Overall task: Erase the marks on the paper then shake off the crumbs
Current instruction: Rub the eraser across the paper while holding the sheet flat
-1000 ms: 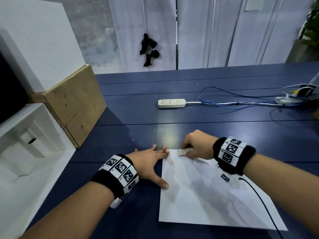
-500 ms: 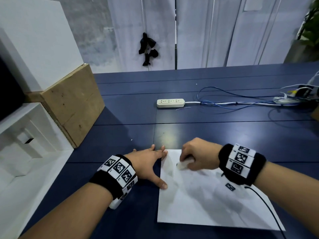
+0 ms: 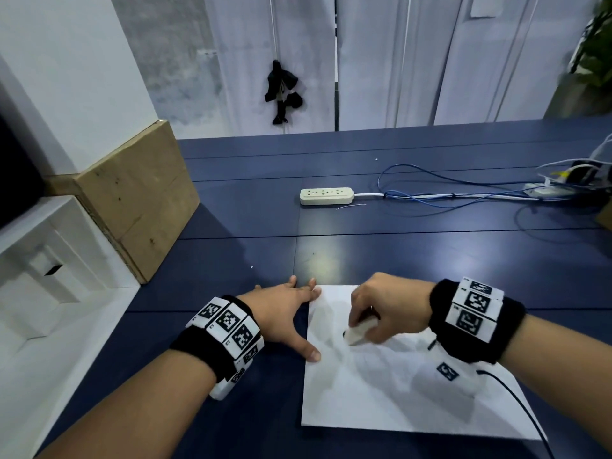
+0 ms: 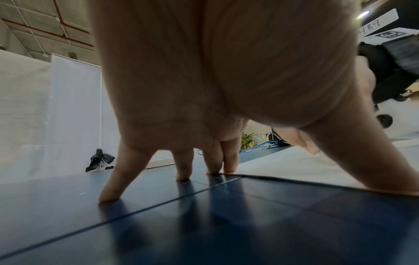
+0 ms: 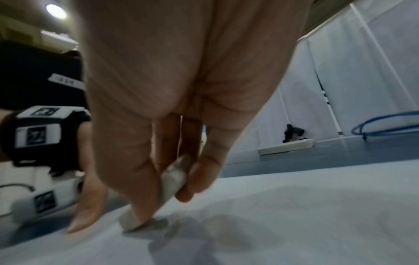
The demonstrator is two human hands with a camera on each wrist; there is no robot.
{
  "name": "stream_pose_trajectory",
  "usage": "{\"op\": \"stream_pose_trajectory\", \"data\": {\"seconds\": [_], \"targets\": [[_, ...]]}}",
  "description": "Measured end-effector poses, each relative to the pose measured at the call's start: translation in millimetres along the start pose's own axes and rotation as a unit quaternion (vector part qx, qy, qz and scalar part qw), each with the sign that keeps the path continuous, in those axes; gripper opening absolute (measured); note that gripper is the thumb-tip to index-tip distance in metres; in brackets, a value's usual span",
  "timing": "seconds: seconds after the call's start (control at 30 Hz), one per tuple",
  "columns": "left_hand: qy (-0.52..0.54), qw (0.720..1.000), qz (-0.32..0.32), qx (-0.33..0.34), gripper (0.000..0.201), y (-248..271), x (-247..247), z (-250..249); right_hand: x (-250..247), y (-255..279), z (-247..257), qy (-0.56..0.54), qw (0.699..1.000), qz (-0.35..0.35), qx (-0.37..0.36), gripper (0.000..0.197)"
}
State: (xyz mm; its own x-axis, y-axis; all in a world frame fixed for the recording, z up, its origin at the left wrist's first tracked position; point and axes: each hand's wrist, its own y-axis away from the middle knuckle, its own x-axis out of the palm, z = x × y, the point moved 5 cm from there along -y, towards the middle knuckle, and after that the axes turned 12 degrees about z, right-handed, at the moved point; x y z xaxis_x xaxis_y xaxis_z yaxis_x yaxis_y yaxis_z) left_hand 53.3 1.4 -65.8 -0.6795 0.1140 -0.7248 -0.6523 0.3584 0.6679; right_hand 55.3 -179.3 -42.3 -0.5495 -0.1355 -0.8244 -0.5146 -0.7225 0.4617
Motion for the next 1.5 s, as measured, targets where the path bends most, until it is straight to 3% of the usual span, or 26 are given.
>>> {"op": "stream_pose_trajectory", "data": {"seconds": [0.17, 0.27, 0.4, 0.6, 0.8, 1.0, 1.1, 1.2, 1.4, 1.5], "targets": [[0.002, 1.000, -0.002, 0.002, 0.128, 2, -1, -2, -26, -13, -32, -0.013, 0.992, -0.085, 0.091, 0.033], [0.003, 1.000, -0.001, 0.001, 0.129, 1, -1, -1, -22, -9, -27, -0.005, 0.995, -0.078, 0.069, 0.025], [0.000, 1.000, 0.002, -0.001, 0.131, 0, -1, 0, 2, 1, -5, 0.002, 1.000, -0.005, 0.011, 0.032], [0.003, 1.000, 0.003, 0.000, 0.130, 0, -1, 0, -26, -13, -36, -0.003, 0.991, -0.102, 0.091, 0.023], [-0.004, 1.000, 0.004, -0.001, 0.131, -1, 0, 1, 2, 5, -3, 0.013, 1.000, 0.008, 0.010, 0.031], [-0.001, 1.000, 0.002, -0.001, 0.128, 0, -1, 0, -27, -14, -37, 0.015, 0.990, -0.100, 0.101, 0.024], [-0.002, 1.000, 0.001, -0.004, 0.130, -1, -1, 0, -16, -3, -21, 0.030, 0.995, -0.078, 0.048, 0.023], [-0.002, 1.000, 0.003, -0.005, 0.131, -1, -1, 0, 3, 7, -1, 0.018, 1.000, -0.006, -0.008, 0.029], [0.008, 1.000, -0.001, -0.004, 0.130, -1, 0, 2, -25, -13, -36, 0.018, 0.989, -0.103, 0.102, 0.028], [0.009, 1.000, -0.001, -0.004, 0.131, -1, 0, 1, -19, -6, -28, 0.034, 0.992, -0.098, 0.076, 0.025]]}}
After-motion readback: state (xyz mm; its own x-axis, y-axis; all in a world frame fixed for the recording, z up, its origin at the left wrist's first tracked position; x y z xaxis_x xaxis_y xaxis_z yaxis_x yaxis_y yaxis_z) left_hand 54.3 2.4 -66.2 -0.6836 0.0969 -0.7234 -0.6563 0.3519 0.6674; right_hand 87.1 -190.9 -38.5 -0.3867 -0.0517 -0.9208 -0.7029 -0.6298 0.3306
